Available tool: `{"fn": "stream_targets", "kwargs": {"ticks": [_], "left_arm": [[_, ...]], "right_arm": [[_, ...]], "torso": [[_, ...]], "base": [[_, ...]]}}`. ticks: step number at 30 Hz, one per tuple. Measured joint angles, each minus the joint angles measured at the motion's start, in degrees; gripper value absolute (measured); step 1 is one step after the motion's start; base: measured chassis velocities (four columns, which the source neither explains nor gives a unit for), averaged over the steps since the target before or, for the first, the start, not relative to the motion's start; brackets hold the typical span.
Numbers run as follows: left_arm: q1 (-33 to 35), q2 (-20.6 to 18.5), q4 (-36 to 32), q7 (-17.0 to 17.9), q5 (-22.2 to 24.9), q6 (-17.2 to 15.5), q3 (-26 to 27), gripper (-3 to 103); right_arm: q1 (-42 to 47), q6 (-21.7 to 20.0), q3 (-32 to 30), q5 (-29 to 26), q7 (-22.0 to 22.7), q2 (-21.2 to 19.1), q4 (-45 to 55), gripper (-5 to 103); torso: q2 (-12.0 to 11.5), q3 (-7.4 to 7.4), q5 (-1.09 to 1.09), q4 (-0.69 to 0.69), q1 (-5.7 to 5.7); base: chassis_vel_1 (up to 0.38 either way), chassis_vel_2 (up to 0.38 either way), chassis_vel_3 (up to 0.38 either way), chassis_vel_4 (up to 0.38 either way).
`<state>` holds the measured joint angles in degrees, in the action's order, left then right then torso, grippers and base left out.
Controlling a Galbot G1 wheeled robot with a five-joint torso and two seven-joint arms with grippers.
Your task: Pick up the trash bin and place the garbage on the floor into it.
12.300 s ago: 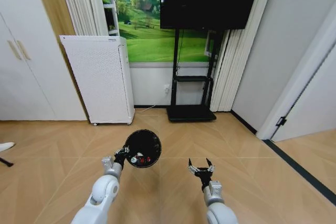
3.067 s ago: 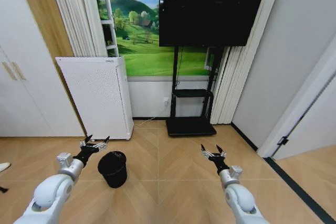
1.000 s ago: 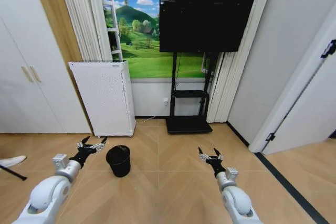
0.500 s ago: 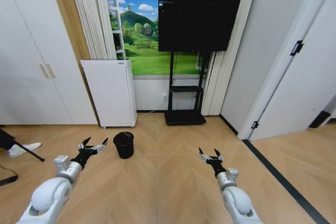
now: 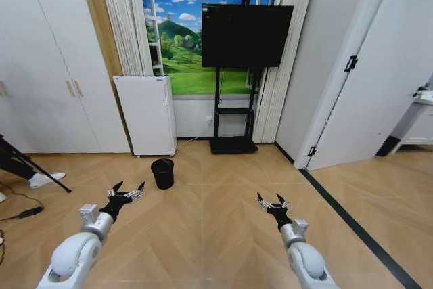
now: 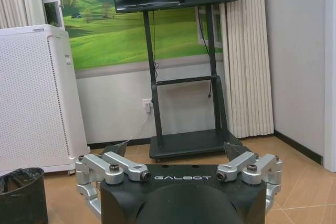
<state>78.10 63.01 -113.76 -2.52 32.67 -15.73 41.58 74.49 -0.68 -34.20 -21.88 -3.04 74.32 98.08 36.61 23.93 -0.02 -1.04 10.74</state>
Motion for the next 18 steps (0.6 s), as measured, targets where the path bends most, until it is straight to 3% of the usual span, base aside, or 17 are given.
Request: {"fn": "stream_targets", "kwargs": {"ticks": [18], "left_arm": [[0.6,0.7,-0.7,1.1,-1.5,0.0,-0.8,100]], "right_arm": [[1.0,0.4,-0.3,1.4,1.0,0.2,0.3,100]], "torso": [[0.0,-0.03,0.02,0.0,-0.02]], "base": [[-0.022,0.021,0.018,-0.024]]}}
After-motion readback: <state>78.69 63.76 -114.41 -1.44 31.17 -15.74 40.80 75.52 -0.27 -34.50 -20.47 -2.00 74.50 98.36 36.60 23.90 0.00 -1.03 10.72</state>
